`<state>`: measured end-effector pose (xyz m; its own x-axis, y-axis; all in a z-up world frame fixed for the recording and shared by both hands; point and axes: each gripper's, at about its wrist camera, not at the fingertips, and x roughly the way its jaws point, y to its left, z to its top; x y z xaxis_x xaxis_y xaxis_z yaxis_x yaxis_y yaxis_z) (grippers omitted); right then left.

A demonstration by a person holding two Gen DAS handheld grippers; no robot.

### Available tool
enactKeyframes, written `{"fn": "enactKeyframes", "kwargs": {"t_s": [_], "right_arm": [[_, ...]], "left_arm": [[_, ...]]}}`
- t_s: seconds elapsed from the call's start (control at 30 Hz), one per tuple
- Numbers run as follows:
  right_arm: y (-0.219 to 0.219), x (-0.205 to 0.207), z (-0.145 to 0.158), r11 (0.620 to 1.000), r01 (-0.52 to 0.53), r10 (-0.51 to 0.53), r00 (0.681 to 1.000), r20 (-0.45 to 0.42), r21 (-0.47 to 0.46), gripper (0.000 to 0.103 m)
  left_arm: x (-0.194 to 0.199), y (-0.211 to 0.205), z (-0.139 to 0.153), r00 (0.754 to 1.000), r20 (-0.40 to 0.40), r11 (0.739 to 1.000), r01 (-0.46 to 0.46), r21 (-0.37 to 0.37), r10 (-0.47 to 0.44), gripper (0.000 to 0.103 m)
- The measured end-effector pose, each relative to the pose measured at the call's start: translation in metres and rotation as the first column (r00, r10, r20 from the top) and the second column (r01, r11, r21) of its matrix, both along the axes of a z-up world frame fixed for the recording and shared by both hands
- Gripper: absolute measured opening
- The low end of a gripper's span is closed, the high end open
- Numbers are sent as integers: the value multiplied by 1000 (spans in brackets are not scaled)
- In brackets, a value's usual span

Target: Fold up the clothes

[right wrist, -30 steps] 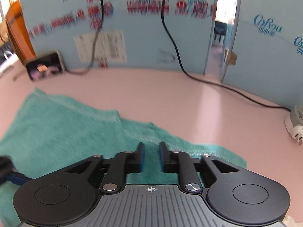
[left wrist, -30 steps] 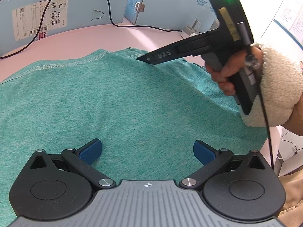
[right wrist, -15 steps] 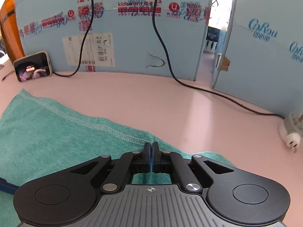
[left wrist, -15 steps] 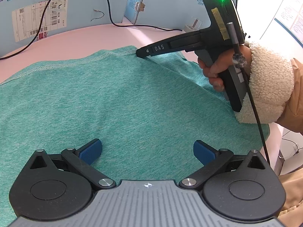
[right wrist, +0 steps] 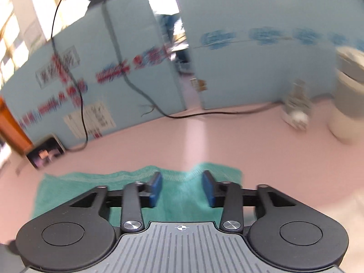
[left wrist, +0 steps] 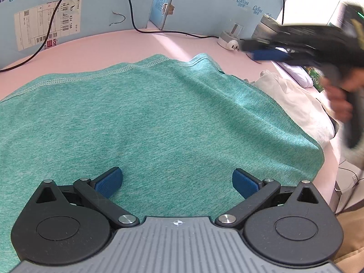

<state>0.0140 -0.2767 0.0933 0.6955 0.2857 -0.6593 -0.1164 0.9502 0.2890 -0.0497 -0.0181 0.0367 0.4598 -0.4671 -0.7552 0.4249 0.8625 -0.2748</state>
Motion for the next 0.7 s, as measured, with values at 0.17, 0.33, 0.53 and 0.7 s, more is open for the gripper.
{"fn": "enactKeyframes", "kwargs": {"t_s": [0.17, 0.33, 0.53, 0.7], "right_arm": [[-57, -62, 7, 973, 157, -139, 984, -113, 168, 47], [-90, -129, -7, 907, 309, -225, 929, -292, 284, 47], [-99, -177, -32, 820, 452, -317, 869, -380, 350, 56], [-93, -181, -47, 803, 460, -329, 873, -361, 380, 61]], "left_arm": [[-1, 1, 0, 1000, 3, 1000, -9, -10, 9, 103], [-6, -2, -1, 1000, 28, 1000, -6, 3, 5, 103], [-9, -8, -1, 999, 49, 999, 3, 47, -5, 103], [-11, -1, 13, 999, 28, 999, -19, 32, 18, 103]]}}
